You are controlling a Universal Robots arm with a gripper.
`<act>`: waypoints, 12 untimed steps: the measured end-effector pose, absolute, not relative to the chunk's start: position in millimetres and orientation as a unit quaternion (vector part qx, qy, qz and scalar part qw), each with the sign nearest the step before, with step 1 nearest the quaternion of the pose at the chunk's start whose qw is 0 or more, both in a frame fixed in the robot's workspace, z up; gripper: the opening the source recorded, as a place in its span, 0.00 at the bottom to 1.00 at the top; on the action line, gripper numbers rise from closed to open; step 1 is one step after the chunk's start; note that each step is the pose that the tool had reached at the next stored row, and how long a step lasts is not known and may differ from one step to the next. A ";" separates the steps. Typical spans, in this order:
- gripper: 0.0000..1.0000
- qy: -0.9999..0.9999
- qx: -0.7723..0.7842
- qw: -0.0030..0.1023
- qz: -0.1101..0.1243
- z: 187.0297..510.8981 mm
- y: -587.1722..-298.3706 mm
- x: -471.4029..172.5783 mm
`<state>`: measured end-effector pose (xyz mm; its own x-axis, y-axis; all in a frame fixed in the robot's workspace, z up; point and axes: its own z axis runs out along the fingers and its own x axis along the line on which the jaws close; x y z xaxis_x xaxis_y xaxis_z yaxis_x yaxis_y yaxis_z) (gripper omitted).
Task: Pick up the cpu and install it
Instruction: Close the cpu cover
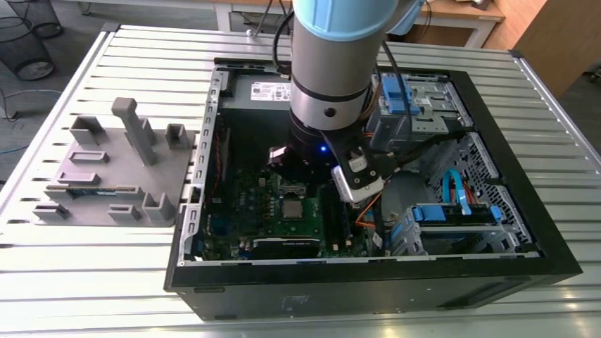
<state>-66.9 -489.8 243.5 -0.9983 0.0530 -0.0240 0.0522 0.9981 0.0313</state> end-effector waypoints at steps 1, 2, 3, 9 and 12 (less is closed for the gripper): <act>0.11 0.999 0.026 0.012 0.015 243.6 -489.8 -65.4; 0.11 0.999 0.026 0.012 0.015 243.5 -489.8 -64.0; 0.11 0.999 0.026 0.012 0.015 243.5 -489.9 -62.8; 0.11 0.999 0.026 0.012 0.015 243.5 -489.9 -55.9; 0.11 0.999 0.026 0.012 0.015 243.5 -489.8 -54.2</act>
